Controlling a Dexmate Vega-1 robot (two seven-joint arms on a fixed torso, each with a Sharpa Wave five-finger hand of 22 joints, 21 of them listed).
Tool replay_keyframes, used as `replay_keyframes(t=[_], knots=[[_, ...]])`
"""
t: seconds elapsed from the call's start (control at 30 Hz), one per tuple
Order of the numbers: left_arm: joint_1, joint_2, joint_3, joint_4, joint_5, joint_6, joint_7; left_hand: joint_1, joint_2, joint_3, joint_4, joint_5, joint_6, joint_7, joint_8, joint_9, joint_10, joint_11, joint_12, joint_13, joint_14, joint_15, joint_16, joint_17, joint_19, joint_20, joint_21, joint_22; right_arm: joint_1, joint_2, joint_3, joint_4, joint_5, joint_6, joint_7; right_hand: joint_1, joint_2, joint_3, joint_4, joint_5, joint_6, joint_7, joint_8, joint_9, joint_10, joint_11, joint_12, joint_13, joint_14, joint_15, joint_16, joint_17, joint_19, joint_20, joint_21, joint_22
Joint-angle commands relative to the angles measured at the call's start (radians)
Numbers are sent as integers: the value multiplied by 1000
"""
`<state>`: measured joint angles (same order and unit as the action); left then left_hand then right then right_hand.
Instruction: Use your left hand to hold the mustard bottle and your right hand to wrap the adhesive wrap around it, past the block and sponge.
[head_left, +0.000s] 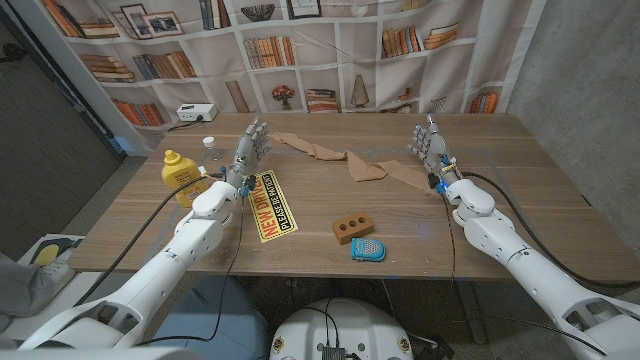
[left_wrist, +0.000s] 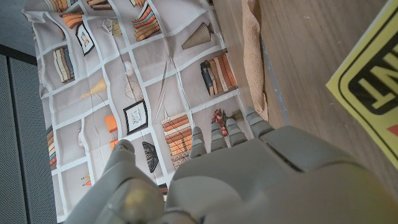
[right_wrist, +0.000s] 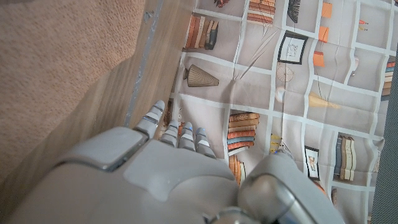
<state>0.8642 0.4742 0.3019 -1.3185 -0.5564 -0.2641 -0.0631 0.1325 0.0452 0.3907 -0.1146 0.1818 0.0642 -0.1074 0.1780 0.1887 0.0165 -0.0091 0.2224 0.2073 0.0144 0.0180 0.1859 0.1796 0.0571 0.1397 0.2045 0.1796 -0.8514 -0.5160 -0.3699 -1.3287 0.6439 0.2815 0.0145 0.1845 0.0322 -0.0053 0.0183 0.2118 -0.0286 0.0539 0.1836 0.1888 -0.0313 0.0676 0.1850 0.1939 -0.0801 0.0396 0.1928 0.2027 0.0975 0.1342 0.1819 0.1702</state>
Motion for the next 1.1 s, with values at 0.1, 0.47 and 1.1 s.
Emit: replay_keyframes(t=[0.1,0.47,1.1], knots=[[55,-169,-227,-40,210,72,-127,12,0,9,0,4,2,-6,9,1,9,-3,7,2,3,9,4,3,0,11,5,4,-27,-14,1,-52,-14,-17,-35,8,-1,-2,7,7,2,8,6,3,2,9,7,4,-6,-1,6,1,-1,7,4,1],[54,-241,-307,-23,300,46,-182,12,0,10,-1,4,5,-5,12,1,9,-4,6,2,1,9,3,3,0,12,4,4,-48,-21,12,-79,-15,-28,-69,9,0,-2,6,6,3,5,7,3,2,8,8,4,-5,-3,7,1,-1,6,4,1],[40,-317,-312,14,432,-26,-117,16,1,12,-5,3,18,-4,18,1,9,-4,6,2,-13,-2,-1,2,-11,1,-1,4,-56,-44,30,-87,-6,-8,-44,16,3,0,1,5,8,2,11,3,0,9,10,4,-20,-11,3,0,-6,-3,4,1]])
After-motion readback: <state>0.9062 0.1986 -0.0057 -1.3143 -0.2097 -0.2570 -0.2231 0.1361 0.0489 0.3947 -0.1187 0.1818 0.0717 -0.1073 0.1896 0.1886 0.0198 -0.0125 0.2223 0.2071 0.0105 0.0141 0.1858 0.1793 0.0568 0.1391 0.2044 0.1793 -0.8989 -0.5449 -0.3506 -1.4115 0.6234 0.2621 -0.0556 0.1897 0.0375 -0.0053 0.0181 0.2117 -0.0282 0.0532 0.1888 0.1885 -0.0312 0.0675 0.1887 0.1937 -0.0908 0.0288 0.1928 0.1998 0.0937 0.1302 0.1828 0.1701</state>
